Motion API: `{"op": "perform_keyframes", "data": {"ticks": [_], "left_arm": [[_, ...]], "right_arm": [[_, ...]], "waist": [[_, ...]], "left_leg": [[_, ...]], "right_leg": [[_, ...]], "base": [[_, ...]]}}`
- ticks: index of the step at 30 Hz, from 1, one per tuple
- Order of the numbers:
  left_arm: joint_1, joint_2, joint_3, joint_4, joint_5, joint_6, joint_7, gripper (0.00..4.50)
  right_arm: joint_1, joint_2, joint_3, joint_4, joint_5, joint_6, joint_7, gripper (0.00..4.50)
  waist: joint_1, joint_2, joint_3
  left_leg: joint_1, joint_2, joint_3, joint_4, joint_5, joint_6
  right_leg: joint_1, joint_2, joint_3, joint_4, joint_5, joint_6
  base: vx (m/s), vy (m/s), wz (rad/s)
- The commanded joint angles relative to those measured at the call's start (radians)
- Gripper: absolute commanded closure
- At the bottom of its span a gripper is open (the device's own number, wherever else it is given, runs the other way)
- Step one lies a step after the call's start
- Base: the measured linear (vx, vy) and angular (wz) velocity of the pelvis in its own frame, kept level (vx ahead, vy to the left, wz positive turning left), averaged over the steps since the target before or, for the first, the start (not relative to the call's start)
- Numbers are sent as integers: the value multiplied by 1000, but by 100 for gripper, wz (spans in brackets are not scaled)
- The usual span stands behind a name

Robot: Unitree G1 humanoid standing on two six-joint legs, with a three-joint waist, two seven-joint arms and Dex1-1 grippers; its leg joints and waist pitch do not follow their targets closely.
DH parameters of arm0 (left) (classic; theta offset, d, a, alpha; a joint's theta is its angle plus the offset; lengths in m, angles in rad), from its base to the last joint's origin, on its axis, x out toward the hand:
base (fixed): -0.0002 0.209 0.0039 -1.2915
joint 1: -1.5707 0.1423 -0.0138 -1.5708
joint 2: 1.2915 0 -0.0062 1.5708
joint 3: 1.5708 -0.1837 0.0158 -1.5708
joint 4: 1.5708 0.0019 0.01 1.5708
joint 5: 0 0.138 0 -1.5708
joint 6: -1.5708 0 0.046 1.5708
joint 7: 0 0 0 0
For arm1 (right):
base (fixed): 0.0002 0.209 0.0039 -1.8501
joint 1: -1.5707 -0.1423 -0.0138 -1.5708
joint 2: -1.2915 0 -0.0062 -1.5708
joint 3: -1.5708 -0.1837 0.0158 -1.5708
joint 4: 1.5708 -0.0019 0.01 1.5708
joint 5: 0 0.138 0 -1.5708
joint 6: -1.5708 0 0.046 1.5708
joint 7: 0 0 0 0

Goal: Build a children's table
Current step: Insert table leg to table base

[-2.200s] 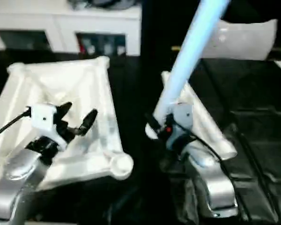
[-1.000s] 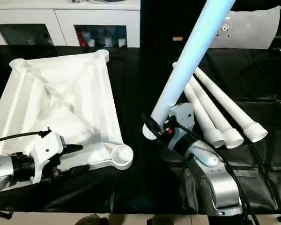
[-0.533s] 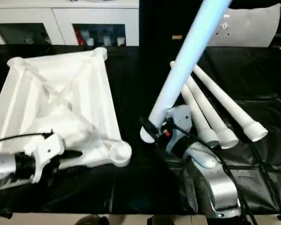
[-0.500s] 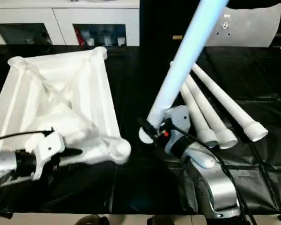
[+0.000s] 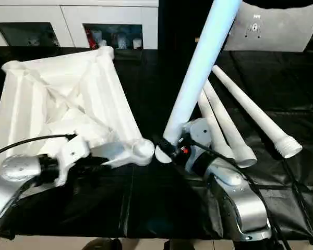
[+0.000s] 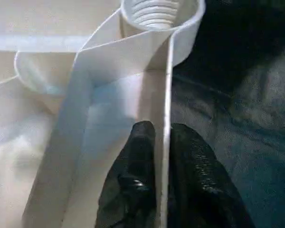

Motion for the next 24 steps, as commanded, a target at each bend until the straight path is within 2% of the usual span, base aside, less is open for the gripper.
{"op": "perform_keyframes", "data": {"ticks": [1, 2, 4, 5, 7, 8, 10, 13, 15, 18, 19, 21, 24], "left_arm": [[-25, -19, -45, 64, 35, -14, -1, 411], [-41, -27, -55, 80, 36, -28, -17, 418], [-63, -32, -63, 95, 39, -41, -32, 431], [-85, -27, -71, 107, 41, -50, -58, 442], [-103, -14, -85, 123, 57, -75, -83, 450], [-106, -5, -92, 131, 67, -90, -93, 450], [-110, 1, -83, 136, 67, -97, -96, 393], [-116, -8, -60, 124, 37, -80, -104, 384], [-122, -16, -62, 120, 42, -73, -96, 352], [-125, -29, -62, 116, 42, -66, -80, 333], [-130, -46, -60, 119, 41, -69, -69, 333], [-137, -77, -64, 128, 51, -67, -36, 306], [-140, -91, -71, 145, 74, -59, -7, 302]], "right_arm": [[-13, 7, 1, 6, -2, -16, -5, 261], [-19, 13, 2, 11, 0, -18, -6, 261], [-31, 23, 0, 15, 2, -16, -14, 261], [-43, 33, 0, 17, 8, -14, -18, 261], [-53, 40, 4, 20, 9, -16, -21, 261], [-54, 40, 8, 22, 4, -20, -21, 261], [-51, 39, 10, 23, -1, -24, -18, 261], [-48, 38, 11, 19, -1, -24, -14, 261], [-48, 39, 10, 19, -2, -24, -13, 261], [-49, 40, 9, 19, -2, -24, -13, 261], [-53, 41, 9, 20, -2, -23, -14, 261], [-60, 43, 11, 19, -2, -20, -16, 261], [-62, 43, 13, 17, -3, -19, -15, 261]], "waist": [[3, 4, -59], [5, 1, -60], [7, 2, -59], [8, -2, -61], [9, 5, -66], [10, 4, -66], [10, 3, -70], [14, 2, -73], [14, 0, -73], [15, 0, -74], [14, -4, -74], [16, -5, -75], [14, -8, -75]], "left_leg": [[5, 72, -22, -82, -62, 66], [8, 74, -22, -83, -81, 63], [6, 76, -22, -85, -103, 53], [6, 75, -23, -86, -93, 54], [8, 74, -23, -82, -78, 51], [6, 75, -23, -82, -67, 54], [4, 76, -23, -80, -43, 61], [5, 76, -21, -77, -27, 71], [4, 76, -20, -77, -26, 72], [4, 76, -19, -76, -21, 76], [2, 75, -18, -75, -19, 78], [2, 75, -18, -73, -6, 84], [-1, 74, -18, -72, 0, 89]], "right_leg": [[43, -90, 51, -77, 6, -272], [42, -91, 51, -78, -18, -277], [43, -93, 51, -78, -43, -275], [42, -92, 51, -78, -42, -272], [42, -92, 50, -73, -17, -275], [42, -92, 49, -71, 10, -278], [46, -93, 49, -66, 64, -282], [46, -94, 48, -63, 90, -291], [48, -94, 47, -62, 92, -296], [49, -95, 47, -63, 91, -299], [50, -94, 48, -63, 91, -299], [51, -95, 48, -62, 93, -298], [53, -94, 47, -62, 91, -291]], "base": [[0, 0, 0], [0, 0, 0], [0, 0, 0], [0, 0, 0], [0, 0, 0], [0, 0, 0], [0, 0, 0], [0, 0, 0], [0, 0, 0], [0, 0, 0], [0, 0, 0], [0, 0, 0], [0, 0, 0]]}}
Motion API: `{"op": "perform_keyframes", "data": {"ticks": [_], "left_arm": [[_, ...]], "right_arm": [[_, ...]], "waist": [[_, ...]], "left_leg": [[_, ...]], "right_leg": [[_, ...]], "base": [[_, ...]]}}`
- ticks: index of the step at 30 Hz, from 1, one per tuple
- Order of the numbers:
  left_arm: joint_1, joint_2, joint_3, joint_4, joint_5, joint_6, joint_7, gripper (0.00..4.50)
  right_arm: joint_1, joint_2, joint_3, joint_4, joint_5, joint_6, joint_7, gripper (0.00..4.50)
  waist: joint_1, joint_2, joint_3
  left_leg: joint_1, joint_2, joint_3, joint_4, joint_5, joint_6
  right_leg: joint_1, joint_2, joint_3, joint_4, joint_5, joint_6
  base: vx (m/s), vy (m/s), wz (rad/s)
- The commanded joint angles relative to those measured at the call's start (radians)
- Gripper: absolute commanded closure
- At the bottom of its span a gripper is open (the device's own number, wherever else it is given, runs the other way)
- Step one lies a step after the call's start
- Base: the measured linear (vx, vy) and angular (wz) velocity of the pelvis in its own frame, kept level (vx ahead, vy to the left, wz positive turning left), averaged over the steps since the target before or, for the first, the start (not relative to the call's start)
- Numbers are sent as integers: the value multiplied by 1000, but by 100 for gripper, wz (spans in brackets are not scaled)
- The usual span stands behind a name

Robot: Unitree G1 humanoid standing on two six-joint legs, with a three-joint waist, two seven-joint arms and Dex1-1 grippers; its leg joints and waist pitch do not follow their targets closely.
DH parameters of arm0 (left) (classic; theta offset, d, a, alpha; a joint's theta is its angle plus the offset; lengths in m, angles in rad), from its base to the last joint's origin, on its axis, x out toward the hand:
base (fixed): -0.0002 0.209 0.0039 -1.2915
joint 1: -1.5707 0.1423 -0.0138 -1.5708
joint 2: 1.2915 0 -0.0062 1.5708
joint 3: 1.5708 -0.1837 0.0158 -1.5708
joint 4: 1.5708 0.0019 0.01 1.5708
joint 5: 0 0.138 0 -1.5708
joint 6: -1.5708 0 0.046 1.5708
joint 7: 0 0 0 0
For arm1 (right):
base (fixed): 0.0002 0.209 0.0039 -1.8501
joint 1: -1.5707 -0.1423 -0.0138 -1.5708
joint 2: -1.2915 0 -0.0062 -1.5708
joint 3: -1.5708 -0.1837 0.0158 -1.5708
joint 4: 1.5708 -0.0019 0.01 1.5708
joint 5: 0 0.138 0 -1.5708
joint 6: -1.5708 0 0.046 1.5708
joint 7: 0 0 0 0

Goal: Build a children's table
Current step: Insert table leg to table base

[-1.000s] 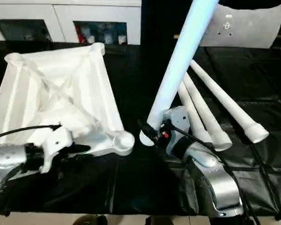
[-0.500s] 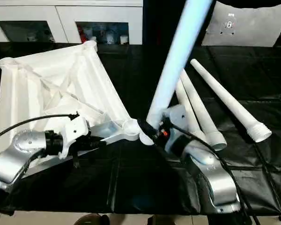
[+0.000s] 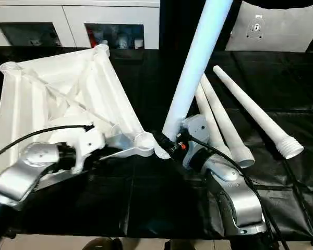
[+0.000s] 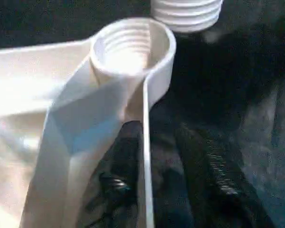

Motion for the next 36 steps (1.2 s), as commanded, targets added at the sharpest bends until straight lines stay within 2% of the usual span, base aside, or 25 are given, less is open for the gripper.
{"op": "perform_keyframes", "data": {"ticks": [1, 2, 3, 4, 10, 11, 14, 17, 19, 22, 26, 28, 30, 31, 32, 33, 35, 36], "left_arm": [[-4, -1, -10, 25, 34, 15, 31, 302], [-4, -3, -11, 30, 41, 19, 39, 301], [-4, -3, -11, 30, 41, 19, 39, 301], [-3, -5, -4, 35, 44, 25, 46, 319], [9, 23, 11, 19, 64, 43, 58, 352], [12, 26, 19, 10, 64, 58, 67, 376], [28, 46, 30, -35, 67, 96, 74, 381], [36, 54, 32, -56, 74, 112, 78, 418], [40, 60, 30, -64, 83, 118, 83, 428], [54, 75, 25, -90, 87, 137, 81, 444], [63, 88, 28, -118, 89, 154, 83, 450], [64, 96, 23, -126, 95, 149, 75, 450], [57, 101, 17, -119, 95, 105, 56, 450], [53, 100, 15, -114, 95, 92, 52, 450], [34, 104, -7, -86, 99, 9, 15, 450], [34, 104, -7, -86, 99, 9, 15, 450], [6, 80, -33, -22, 77, -75, -44, 450], [6, 80, -33, -22, 77, -75, -44, 450]], "right_arm": [[-20, 5, 13, -25, 4, -9, 8, 261], [-21, 4, 13, -25, 5, -8, 8, 261], [-21, 4, 13, -25, 5, -8, 8, 261], [-23, 2, 12, -25, 4, -7, 11, 261], [-29, -1, 14, -22, 1, -4, 16, 261], [-30, -2, 15, -22, 2, -4, 17, 261], [-29, -3, 15, -21, 1, -6, 18, 261], [-27, -4, 16, -21, -1, -8, 20, 261], [-27, -5, 17, -21, -1, -8, 20, 261], [-29, -7, 18, -19, 1, -9, 22, 261], [-34, -9, 17, -13, 2, -11, 26, 261], [-40, -10, 14, -9, 5, -10, 29, 261], [-53, -10, 7, -2, 13, -8, 34, 261], [-56, -10, 5, 1, 15, -7, 36, 261], [-65, -11, -1, 6, 22, -5, 40, 261], [-65, -11, -1, 6, 22, -5, 40, 261], [-74, -5, -8, 1, 35, 4, 39, 261], [-74, -5, -8, 1, 35, 4, 39, 261]], "waist": [[1, -18, -73], [2, -13, -73], [2, -13, -72], [1, -17, -70], [-1, -19, -62], [-2, -19, -63], [-6, -18, -62], [-9, -20, -63], [-9, -20, -62], [-11, -20, -58], [-14, -24, -60], [-16, -29, -60], [-17, -31, -60], [-19, -40, -59], [-19, -42, -59], [-17, -42, -56], [-15, -35, -56], [-13, -40, -56]], "left_leg": [[0, 73, -18, -72, -7, 84], [0, 72, -19, -71, -4, 85], [1, 73, -19, -71, -10, 86], [1, 73, -18, -73, -15, 86], [3, 74, -19, -77, -63, 67], [3, 74, -20, -78, -62, 64], [3, 73, -20, -78, -61, 63], [1, 73, -20, -77, -37, 72], [0, 73, -20, -77, -36, 78], [0, 74, -21, -79, -61, 72], [0, 75, -22, -79, -46, 70], [0, 74, -21, -79, -35, 77], [0, 74, -21, -78, -28, 80], [0, 74, -20, -79, -31, 84], [1, 75, -18, -79, -29, 83], [1, 73, -19, -79, -29, 88], [6, 77, -18, -80, -26, 78], [8, 77, -17, -81, -31, 74]], "right_leg": [[54, -90, 48, -66, 88, -287], [54, -92, 48, -65, 78, -284], [52, -92, 49, -67, 64, -282], [50, -91, 48, -69, 53, -281], [45, -91, 50, -77, -51, -264], [45, -91, 50, -76, -52, -262], [44, -91, 50, -76, -53, -261], [45, -90, 48, -72, -1, -272], [45, -90, 48, -72, 9, -275], [45, -91, 48, -75, -30, -274], [46, -90, 48, -70, 14, -282], [47, -90, 48, -70, 36, -284], [47, -90, 48, -69, 44, -284], [47, -89, 48, -72, 38, -282], [46, -90, 49, -70, 36, -281], [44, -90, 49, -74, 27, -277], [40, -88, 50, -69, 41, -273], [39, -87, 50, -69, 48, -273]], "base": [[0, 0, 0], [0, 0, 0], [0, 0, 0], [0, 0, 0], [0, 0, 0], [0, 0, 0], [0, 0, 0], [0, 0, 0], [0, 0, 0], [0, 0, 0], [0, 0, 0], [0, 0, 0], [0, 0, 0], [0, 0, 0], [0, 0, 0], [0, 0, 0], [0, 0, 0], [0, 0, 0]]}}
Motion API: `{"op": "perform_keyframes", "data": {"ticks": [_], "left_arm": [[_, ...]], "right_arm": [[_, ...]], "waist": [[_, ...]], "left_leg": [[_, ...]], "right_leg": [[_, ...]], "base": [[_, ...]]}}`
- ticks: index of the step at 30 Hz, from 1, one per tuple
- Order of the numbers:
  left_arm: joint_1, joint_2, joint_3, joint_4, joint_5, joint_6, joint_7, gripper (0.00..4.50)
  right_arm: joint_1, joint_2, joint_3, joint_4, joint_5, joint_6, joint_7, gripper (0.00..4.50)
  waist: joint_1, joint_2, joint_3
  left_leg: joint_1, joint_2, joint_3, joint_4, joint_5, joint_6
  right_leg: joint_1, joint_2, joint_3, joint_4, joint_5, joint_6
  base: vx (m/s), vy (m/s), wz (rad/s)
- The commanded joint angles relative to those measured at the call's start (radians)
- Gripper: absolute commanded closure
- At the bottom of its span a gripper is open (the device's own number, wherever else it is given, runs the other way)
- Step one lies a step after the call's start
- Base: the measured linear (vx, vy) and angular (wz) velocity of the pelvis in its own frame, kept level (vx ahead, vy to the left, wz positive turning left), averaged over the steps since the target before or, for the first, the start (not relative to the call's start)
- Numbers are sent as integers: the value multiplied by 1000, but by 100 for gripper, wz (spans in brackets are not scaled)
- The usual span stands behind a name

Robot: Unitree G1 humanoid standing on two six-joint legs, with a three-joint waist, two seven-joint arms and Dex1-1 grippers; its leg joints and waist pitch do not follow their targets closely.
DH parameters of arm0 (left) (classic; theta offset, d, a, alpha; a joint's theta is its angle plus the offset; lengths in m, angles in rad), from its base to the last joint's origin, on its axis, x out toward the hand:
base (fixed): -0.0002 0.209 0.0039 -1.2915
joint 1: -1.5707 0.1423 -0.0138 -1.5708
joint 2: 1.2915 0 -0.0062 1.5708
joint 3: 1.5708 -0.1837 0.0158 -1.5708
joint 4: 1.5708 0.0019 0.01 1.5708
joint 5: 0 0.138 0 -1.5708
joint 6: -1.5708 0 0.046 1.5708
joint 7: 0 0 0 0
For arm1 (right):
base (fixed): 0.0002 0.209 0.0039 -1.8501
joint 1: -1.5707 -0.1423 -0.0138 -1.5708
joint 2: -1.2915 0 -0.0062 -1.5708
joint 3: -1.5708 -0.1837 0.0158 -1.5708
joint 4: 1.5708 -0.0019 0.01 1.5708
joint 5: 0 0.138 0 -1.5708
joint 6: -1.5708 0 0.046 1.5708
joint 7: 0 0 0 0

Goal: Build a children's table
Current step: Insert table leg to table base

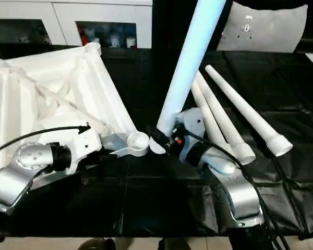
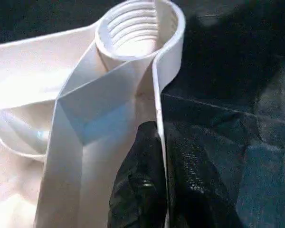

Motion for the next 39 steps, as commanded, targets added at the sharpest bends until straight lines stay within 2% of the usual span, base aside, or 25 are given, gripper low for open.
{"op": "perform_keyframes", "data": {"ticks": [1, 2, 4, 6, 7, 8, 10, 13, 15, 16, 17, 19, 20, 21, 22, 23, 26, 28, 29, 30, 32, 33, 34, 36, 39], "left_arm": [[-16, -10, -40, 36, 13, -63, -38, 450], [-31, -17, -53, 58, 23, -83, -42, 450], [-48, -26, -65, 82, 29, -99, -48, 450], [-60, -37, -61, 102, 29, -111, -41, 450], [-63, -42, -58, 109, 24, -121, -46, 450], [-64, -43, -56, 113, 23, -125, -48, 450], [-61, -44, -50, 133, 20, -162, -69, 450], [-49, -39, -37, 144, 21, -168, -59, 450], [-25, -43, -2, 125, 4, -129, -21, 450], [-10, -39, 8, 101, -18, -98, -33, 450], [-10, -39, 8, 101, -18, -98, -33, 422], [12, -27, 17, 68, -36, -71, -50, 404], [38, -15, 31, 32, -38, -47, -40, 393], [42, -13, 34, 25, -39, -42, -38, 387], [54, -8, 41, 5, -42, -29, -36, 381], [61, -5, 45, -8, -42, -16, -31, 371], [81, 6, 57, -39, -31, 19, -21, 349], [96, 17, 65, -59, -32, 44, -20, 349], [101, 21, 67, -67, -34, 52, -20, 349], [111, 27, 71, -79, -36, 60, -19, 349], [129, 37, 84, -103, -40, 82, -8, 349], [129, 38, 84, -103, -40, 82, -8, 349], [135, 41, 89, -111, -41, 87, -5, 377], [139, 43, 90, -117, -41, 94, -3, 377], [141, 42, 91, -112, -31, 94, 7, 414]], "right_arm": [[-14, 1, -12, -13, 17, 6, 6, 261], [-11, 0, -13, -18, 18, 8, 6, 261], [-5, -1, -14, -25, 18, 9, 6, 261], [1, -1, -15, -31, 17, 8, 4, 261], [4, -3, -16, -34, 17, 9, 2, 261], [4, -3, -16, -35, 18, 10, 2, 261], [11, -4, -15, -41, 19, 11, 0, 261], [16, -1, -10, -46, 19, 15, -3, 261], [16, 2, -6, -46, 17, 15, -4, 261], [16, 3, -5, -46, 17, 15, -4, 261], [16, 3, -5, -46, 17, 15, -4, 261], [16, 5, -3, -44, 17, 14, -4, 261], [17, 8, 0, -42, 17, 14, -4, 261], [17, 9, 1, -42, 16, 13, -4, 261], [18, 10, 2, -41, 16, 13, -3, 261], [19, 11, 3, -41, 16, 13, -2, 261], [20, 16, 8, -37, 15, 14, 1, 261], [19, 18, 12, -34, 15, 13, 3, 261], [19, 18, 12, -33, 14, 12, 4, 261], [18, 18, 13, -32, 14, 12, 4, 261], [16, 19, 14, -29, 13, 10, 5, 261], [16, 19, 14, -29, 13, 10, 5, 261], [15, 19, 15, -26, 12, 9, 7, 261], [14, 20, 15, -23, 11, 8, 8, 261], [14, 22, 18, -21, 10, 4, 8, 261]], "waist": [[4, 7, -59], [5, 3, -57], [15, 4, -57], [23, 0, -58], [27, 17, -56], [25, 6, -56], [26, 1, -56], [28, 3, -53], [28, 6, -52], [25, 2, -51], [25, 3, -52], [22, 2, -54], [19, -3, -56], [19, -2, -57], [19, 2, -62], [18, -1, -61], [21, 0, -60], [21, 0, -58], [19, -11, -55], [21, -5, -54], [20, -2, -52], [20, -3, -51], [20, -3, -51], [21, -3, -53], [22, -5, -58]], "left_leg": [[12, 74, -19, -79, -39, 72], [13, 75, -16, -80, -55, 68], [17, 77, -14, -81, -74, 55], [15, 77, -12, -83, -71, 46], [15, 77, -14, -83, -72, 41], [15, 77, -11, -84, -83, 38], [15, 75, -7, -85, -86, 41], [15, 76, -4, -88, -102, 43], [10, 76, -6, -90, -96, 42], [10, 76, -6, -91, -101, 41], [10, 76, -6, -90, -100, 41], [4, 74, -7, -89, -73, 49], [4, 73, -4, -87, -51, 58], [2, 73, -5, -85, -33, 65], [2, 73, -4, -81, 3, 83], [0, 72, -3, -80, 23, 99], [-1, 73, -2, -78, 30, 122], [-1, 74, -2, -79, 15, 120], [-2, 74, -1, -82, -2, 116], [1, 74, -1, -83, -19, 108], [2, 77, -2, -85, -35, 94], [3, 77, -2, -86, -38, 91], [4, 76, -2, -86, -39, 88], [4, 76, -2, -85, -23, 88], [2, 74, -2, -82, 0, 95]], "right_leg": [[41, -92, 50, -69, 51, -276], [39, -92, 51, -72, 36, -277], [37, -93, 52, -75, 7, -272], [39, -95, 53, -73, 8, -267], [37, -96, 53, -72, 8, -267], [38, -94, 52, -75, 5, -264], [39, -95, 53, -78, -10, -258], [35, -97, 53, -84, -65, -241], [37, -98, 52, -83, -68, -238], [36, -98, 52, -84, -76, -236], [37, -99, 52, -83, -78, -237], [40, -97, 51, -80, -55, -237], [39, -95, 52, -78, -11, -240], [41, -95, 51, -73, 19, -244], [40, -93, 50, -67, 88, -253], [38, -89, 48, -62, 142, -262], [37, -90, 46, -60, 175, -272], [36, -90, 45, -62, 146, -271], [37, -90, 45, -66, 116, -267], [35, -91, 46, -68, 75, -264], [33, -92, 46, -70, 40, -261], [32, -90, 47, -72, 36, -260], [32, -90, 47, -72, 35, -258], [32, -89, 47, -68, 66, -258], [37, -90, 47, -64, 109, -261]], "base": [[0, 0, 0], [0, 0, 0], [0, 0, 0], [0, 0, 0], [0, 0, 0], [0, 0, 0], [0, 0, 0], [0, 0, 0], [0, 0, 0], [0, 0, 0], [0, 0, 0], [0, 0, 0], [0, 0, 0], [0, 0, 0], [0, 0, 0], [0, 0, 0], [0, 0, 0], [0, 0, 0], [0, 0, 0], [0, 0, 0], [0, 0, 0], [0, 0, 0], [0, 0, 0], [0, 0, 0], [0, 0, 0]]}}
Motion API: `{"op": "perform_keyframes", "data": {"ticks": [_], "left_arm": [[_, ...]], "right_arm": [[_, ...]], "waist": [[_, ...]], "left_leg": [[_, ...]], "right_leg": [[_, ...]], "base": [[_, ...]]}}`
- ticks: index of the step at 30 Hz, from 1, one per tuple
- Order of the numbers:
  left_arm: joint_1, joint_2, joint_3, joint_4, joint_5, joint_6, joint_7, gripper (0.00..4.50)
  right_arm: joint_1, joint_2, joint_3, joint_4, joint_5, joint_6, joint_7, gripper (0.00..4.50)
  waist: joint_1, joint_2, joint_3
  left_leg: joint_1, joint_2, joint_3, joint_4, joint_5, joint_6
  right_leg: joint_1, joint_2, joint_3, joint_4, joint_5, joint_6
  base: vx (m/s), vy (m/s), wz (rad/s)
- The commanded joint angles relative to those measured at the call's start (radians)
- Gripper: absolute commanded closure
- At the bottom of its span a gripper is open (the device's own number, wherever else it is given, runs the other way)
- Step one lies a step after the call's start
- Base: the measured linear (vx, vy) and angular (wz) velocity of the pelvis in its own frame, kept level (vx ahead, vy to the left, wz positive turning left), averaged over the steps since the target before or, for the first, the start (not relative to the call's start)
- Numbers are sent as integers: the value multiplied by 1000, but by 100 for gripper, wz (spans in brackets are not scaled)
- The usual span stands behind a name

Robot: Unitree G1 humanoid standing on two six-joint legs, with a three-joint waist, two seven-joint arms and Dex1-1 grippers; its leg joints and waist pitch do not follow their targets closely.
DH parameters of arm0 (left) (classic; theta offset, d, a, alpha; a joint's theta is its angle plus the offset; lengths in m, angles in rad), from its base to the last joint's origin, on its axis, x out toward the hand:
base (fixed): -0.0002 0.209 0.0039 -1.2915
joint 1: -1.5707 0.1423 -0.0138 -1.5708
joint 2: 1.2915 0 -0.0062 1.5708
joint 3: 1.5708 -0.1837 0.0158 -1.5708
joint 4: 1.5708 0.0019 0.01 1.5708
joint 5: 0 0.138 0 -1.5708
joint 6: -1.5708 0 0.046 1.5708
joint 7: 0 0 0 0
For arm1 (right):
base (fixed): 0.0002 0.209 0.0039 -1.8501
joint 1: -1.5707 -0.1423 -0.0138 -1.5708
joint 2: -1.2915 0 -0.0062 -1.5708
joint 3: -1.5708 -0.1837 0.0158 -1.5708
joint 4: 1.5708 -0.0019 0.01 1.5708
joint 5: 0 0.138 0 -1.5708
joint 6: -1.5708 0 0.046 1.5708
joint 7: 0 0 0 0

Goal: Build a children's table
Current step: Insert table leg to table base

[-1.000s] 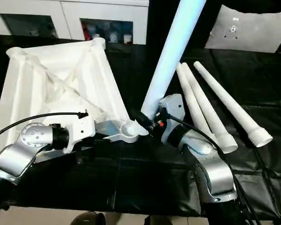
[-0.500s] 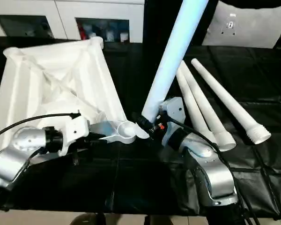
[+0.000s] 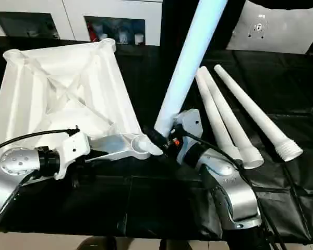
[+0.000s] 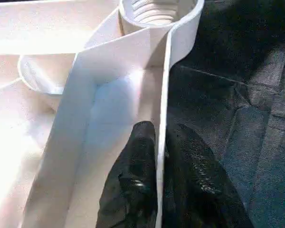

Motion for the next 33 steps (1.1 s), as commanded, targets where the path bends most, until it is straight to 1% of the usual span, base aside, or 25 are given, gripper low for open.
{"op": "perform_keyframes", "data": {"ticks": [1, 3, 4, 5, 7, 9, 11, 12, 14, 15, 16, 17, 18, 20, 21, 22, 23, 24, 25, 26, 28, 29, 30, 32, 33], "left_arm": [[22, 5, -8, 16, 13, 18, 6, 421], [15, 1, -11, 25, 22, 12, 14, 428], [14, 1, -14, 28, 25, 6, 16, 440], [11, 2, -17, 34, 30, 5, 18, 447], [3, 1, -24, 46, 38, -1, 19, 450], [-3, 7, -34, 57, 54, -7, 18, 450], [-7, 13, -43, 65, 66, -17, 15, 450], [-7, 13, -43, 65, 66, -17, 15, 450], [-12, 21, -54, 76, 83, -42, 10, 450], [-16, 19, -55, 83, 77, -64, -2, 450], [-16, 19, -55, 83, 77, -64, -2, 450], [-27, 15, -60, 95, 69, -115, -24, 450], [-36, 8, -62, 100, 56, -140, -42, 450], [-52, -9, -68, 103, 35, -165, -69, 450], [-55, -12, -71, 104, 33, -169, -74, 450], [-60, -15, -75, 106, 32, -171, -78, 450], [-69, -16, -86, 113, 36, -182, -86, 450], [-87, -24, -102, 135, 45, -209, -94, 450], [-90, -26, -103, 139, 45, -212, -94, 450], [-107, -40, -110, 154, 41, -228, -103, 450], [-117, -49, -114, 161, 35, -240, -116, 450], [-126, -58, -116, 169, 35, -259, -127, 450], [-129, -62, -116, 170, 32, -262, -132, 450], [-137, -74, -117, 169, 27, -270, -138, 450], [-141, -80, -119, 170, 24, -280, -142, 450]], "right_arm": [[-3, 3, 4, -8, 7, -9, 7, 261], [-3, 3, 5, -8, 7, -9, 8, 261], [-2, 3, 7, -9, 5, -10, 8, 261], [-1, 4, 7, -9, 5, -11, 8, 261], [-1, 3, 6, -9, 5, -11, 8, 261], [3, 1, 6, -12, 3, -12, 8, 261], [5, 0, 5, -13, 3, -13, 8, 261], [5, 0, 5, -13, 3, -13, 8, 261], [5, -1, 4, -14, 2, -14, 8, 261], [2, 0, 2, -16, 5, -13, 7, 261], [2, 0, 2, -16, 5, -13, 7, 261], [-6, 1, -3, -18, 12, -9, 8, 261], [-13, 2, -6, -19, 19, -5, 11, 261], [-26, -2, -9, -21, 34, 8, 24, 261], [-29, -3, -10, -21, 37, 10, 28, 261], [-33, -6, -10, -21, 40, 14, 32, 261], [-40, -10, -11, -20, 45, 20, 40, 261], [-53, -23, -7, -15, 45, 26, 56, 261], [-55, -25, -7, -14, 45, 27, 58, 261], [-68, -35, -4, -6, 42, 28, 70, 261], [-76, -40, -2, 0, 39, 28, 76, 261], [-85, -48, 2, 7, 37, 29, 84, 261], [-88, -51, 4, 10, 35, 29, 86, 261], [-96, -59, 9, 17, 32, 31, 94, 261], [-100, -66, 13, 21, 31, 33, 99, 261]], "waist": [[2, -2, -60], [1, -2, -59], [2, 1, -62], [1, 2, -63], [-1, 1, -63], [1, 2, -65], [2, 2, -64], [3, 4, -65], [3, 4, -64], [4, 5, -66], [4, 4, -65], [4, 4, -66], [4, 2, -66], [6, 3, -67], [6, -3, -67], [7, -2, -68], [7, -3, -67], [7, -11, -67], [10, -8, -67], [11, -10, -67], [17, -8, -68], [17, -16, -66], [21, -14, -68], [23, -15, -68], [24, -17, -68]], "left_leg": [[13, 70, -23, -67, -7, 96], [13, 70, -23, -68, -13, 96], [13, 70, -24, -67, -13, 95], [14, 71, -24, -67, -10, 93], [13, 71, -24, -67, -5, 94], [14, 70, -23, -65, -6, 94], [15, 70, -23, -66, -18, 90], [15, 71, -23, -66, -19, 88], [16, 70, -24, -67, -29, 83], [17, 71, -24, -67, -32, 79], [16, 70, -24, -67, -32, 78], [16, 70, -24, -67, -32, 77], [17, 70, -23, -66, -30, 78], [18, 70, -22, -66, -30, 79], [17, 71, -22, -66, -28, 80], [17, 71, -22, -66, -27, 82], [17, 71, -21, -65, -23, 83], [19, 70, -19, -65, -22, 89], [20, 70, -19, -64, -21, 90], [21, 72, -18, -64, -18, 91], [21, 71, -18, -65, -24, 88], [19, 71, -17, -65, -26, 88], [20, 72, -17, -65, -25, 88], [19, 72, -17, -65, -22, 89], [19, 72, -16, -64, -20, 90]], "right_leg": [[54, -81, 48, -64, 118, -262], [54, -81, 47, -65, 106, -262], [55, -81, 47, -64, 105, -262], [55, -81, 47, -63, 110, -263], [55, -80, 47, -62, 125, -267], [56, -80, 47, -62, 131, -270], [56, -81, 47, -63, 115, -270], [56, -81, 47, -63, 111, -270], [56, -80, 47, -65, 98, -269], [56, -81, 48, -64, 96, -269], [56, -81, 48, -65, 93, -268], [56, -81, 48, -65, 95, -268], [55, -80, 48, -64, 100, -266], [55, -81, 48, -63, 103, -269], [57, -82, 48, -62, 103, -269], [56, -82, 48, -62, 101, -269], [55, -82, 48, -62, 100, -268], [54, -80, 48, -63, 96, -266], [53, -80, 48, -62, 93, -265], [51, -81, 48, -63, 90, -264], [50, -82, 47, -64, 69, -261], [51, -83, 48, -65, 61, -255], [51, -84, 48, -64, 53, -251], [49, -84, 47, -65, 45, -248], [49, -84, 47, -65, 40, -246]], "base": [[0, 0, 0], [0, 0, 0], [0, 0, 0], [0, 0, 0], [0, 0, 0], [0, 0, 0], [0, 0, 0], [0, 0, 0], [0, 0, 0], [0, 0, 0], [0, 0, 0], [0, 0, 0], [0, 0, 0], [0, 0, 0], [0, 0, 0], [0, 0, 0], [0, 0, 0], [0, 0, 0], [0, 0, 0], [0, 0, 0], [0, 0, 0], [0, 0, 0], [0, 0, 0], [0, 0, 0], [0, 0, 0]]}}
